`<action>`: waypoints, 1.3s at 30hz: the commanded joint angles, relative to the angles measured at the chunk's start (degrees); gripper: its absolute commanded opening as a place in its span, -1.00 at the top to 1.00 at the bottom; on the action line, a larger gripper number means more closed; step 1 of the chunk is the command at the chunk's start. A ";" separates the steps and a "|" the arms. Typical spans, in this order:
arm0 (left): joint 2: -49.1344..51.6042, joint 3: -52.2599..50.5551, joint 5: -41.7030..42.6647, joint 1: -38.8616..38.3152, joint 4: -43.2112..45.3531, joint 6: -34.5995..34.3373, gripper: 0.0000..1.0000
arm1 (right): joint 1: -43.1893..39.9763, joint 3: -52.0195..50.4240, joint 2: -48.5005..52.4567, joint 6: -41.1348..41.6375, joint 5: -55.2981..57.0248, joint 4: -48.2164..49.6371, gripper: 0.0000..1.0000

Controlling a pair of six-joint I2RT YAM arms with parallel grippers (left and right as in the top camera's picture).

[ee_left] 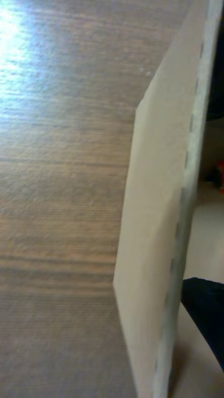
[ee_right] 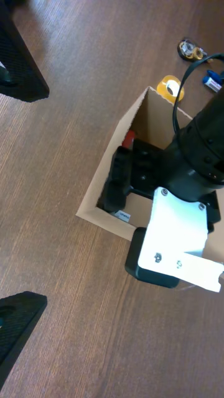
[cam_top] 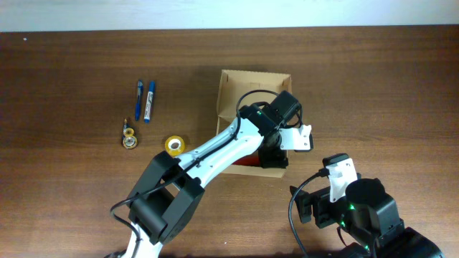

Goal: Pack container

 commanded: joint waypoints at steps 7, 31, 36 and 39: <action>-7.30 -0.11 0.52 -0.17 -6.58 -2.40 -0.60 | 0.31 -0.11 -0.33 -0.28 0.50 0.11 -0.98; -15.67 -1.42 -1.90 21.81 -15.67 -24.33 -0.59 | 0.31 -0.11 -0.33 -0.28 0.50 0.11 -0.98; -15.69 -9.18 1.60 22.69 -12.61 -24.33 -0.59 | 0.31 -0.11 -0.33 -0.28 0.50 0.11 -0.99; -15.69 -13.79 1.90 22.32 -9.29 -26.36 -0.59 | 0.31 -0.11 -0.33 -0.28 0.50 0.11 -0.98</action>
